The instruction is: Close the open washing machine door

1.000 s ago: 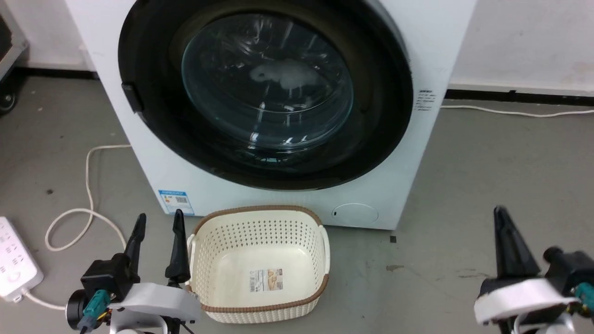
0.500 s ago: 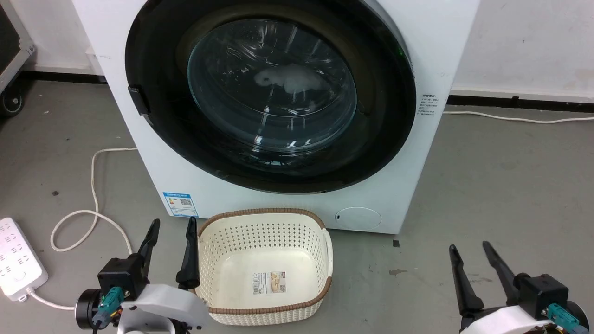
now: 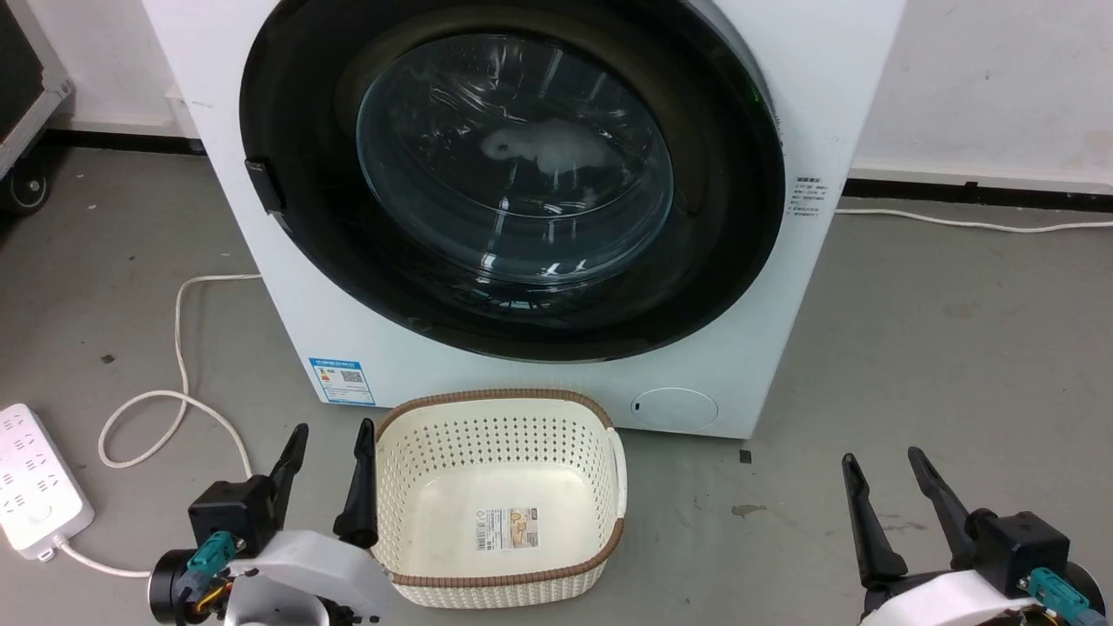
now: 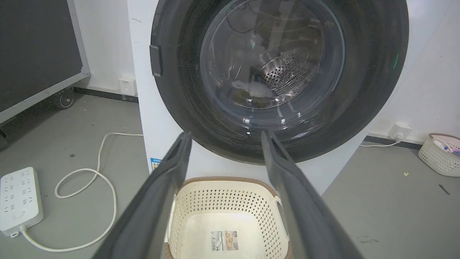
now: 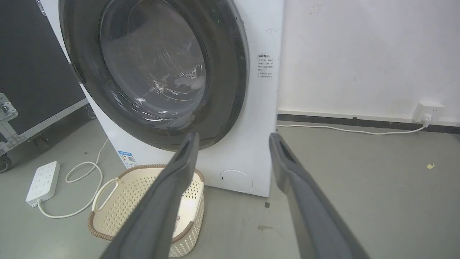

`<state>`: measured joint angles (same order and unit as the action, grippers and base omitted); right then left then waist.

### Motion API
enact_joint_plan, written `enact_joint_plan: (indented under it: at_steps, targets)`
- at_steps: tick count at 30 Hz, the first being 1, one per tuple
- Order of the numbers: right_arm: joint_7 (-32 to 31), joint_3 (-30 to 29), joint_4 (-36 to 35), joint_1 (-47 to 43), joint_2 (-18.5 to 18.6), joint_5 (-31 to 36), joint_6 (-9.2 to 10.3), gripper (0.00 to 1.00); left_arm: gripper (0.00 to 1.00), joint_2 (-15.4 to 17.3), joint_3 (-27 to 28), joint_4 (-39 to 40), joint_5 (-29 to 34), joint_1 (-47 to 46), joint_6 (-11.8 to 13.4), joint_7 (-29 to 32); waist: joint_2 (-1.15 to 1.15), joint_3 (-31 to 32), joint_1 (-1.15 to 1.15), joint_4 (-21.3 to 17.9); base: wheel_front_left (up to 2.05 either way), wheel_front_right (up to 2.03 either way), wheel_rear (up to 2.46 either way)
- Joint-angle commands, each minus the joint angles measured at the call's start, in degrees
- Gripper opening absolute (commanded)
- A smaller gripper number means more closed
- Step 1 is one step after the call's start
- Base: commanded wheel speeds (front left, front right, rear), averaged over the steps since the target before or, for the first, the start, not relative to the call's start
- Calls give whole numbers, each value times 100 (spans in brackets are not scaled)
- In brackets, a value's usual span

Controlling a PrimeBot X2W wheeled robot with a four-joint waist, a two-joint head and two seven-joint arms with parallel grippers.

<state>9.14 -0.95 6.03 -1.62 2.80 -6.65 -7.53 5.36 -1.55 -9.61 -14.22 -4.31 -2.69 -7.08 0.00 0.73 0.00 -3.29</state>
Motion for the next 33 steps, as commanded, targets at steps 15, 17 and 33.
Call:
enact_joint_plan:
  at_steps: [15, 17, 33]
  targets:
    - [48, 39, 92, 25, 8, -96, 4, 100, 100, 23, 4, -39, -138, 45, 119, -4, 0, -18, 0, 33, 0, 0, 0]
    - [54, 41, 99, 30, 8, -99, 4, 100, 100, 31, -4, -46, -150, 38, 117, -5, 0, -20, 0, 38, 0, 0, 0]
    - [-39, 42, 70, 14, 0, -61, 0, 0, 0, 9, 4, -2, -90, 18, 108, 33, 0, -20, 0, 62, 0, 0, 0]
